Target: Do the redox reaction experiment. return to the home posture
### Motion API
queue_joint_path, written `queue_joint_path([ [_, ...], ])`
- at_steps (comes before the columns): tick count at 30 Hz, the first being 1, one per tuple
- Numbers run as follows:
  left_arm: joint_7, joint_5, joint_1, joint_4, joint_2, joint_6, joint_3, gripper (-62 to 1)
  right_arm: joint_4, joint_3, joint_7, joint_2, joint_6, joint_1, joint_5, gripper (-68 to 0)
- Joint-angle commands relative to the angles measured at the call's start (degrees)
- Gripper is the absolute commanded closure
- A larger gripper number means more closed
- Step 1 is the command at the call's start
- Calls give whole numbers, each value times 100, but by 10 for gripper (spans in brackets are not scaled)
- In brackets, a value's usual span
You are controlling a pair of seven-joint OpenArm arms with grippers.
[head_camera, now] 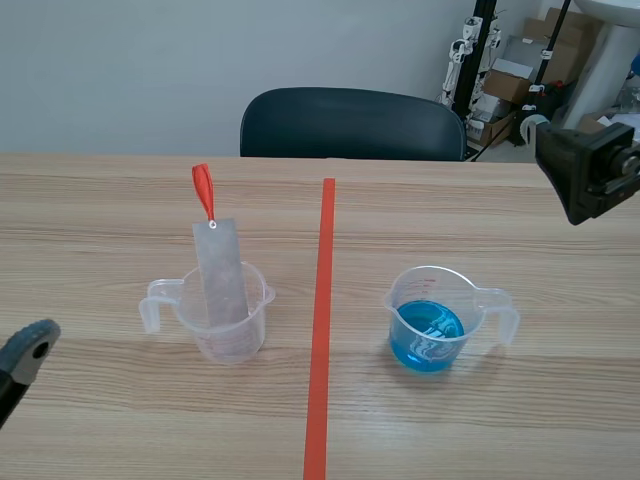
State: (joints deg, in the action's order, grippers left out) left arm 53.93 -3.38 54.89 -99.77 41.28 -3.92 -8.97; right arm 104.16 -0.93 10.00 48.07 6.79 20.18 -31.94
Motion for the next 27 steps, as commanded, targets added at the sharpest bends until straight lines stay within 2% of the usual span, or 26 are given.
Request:
queue_joint_path([
  [1,-105,-46,-155,-81,-146,42,-15,-623,286,13,26,-9,-168,17,118,-671],
  [4,-164,-33,-363,-81,-299,221,-15,-623,723,11,-37,-155,-457,243,452,-671],
  [9,-358,120,-737,-129,-798,553,-15,-623,1147,-70,-151,-476,-492,638,1110,-671],
  [14,-457,1132,-1102,-238,-1410,817,2,-623,1281,-426,-125,-487,-671,962,1770,-671],
  [16,-487,1300,-1172,-291,-1508,868,35,-623,1281,-562,-46,-470,-907,1078,1950,-671],
  [19,-728,1309,-1281,-306,-1567,892,116,-623,1320,-688,118,-396,-1346,1274,2046,-671],
  [23,-881,1314,-1384,-306,-1679,973,120,-623,1561,-704,173,-76,-1626,1591,2035,-671],
  [27,-879,1316,-1399,-306,-1681,990,125,-623,1906,-702,57,66,-2282,1812,1961,-671],
])
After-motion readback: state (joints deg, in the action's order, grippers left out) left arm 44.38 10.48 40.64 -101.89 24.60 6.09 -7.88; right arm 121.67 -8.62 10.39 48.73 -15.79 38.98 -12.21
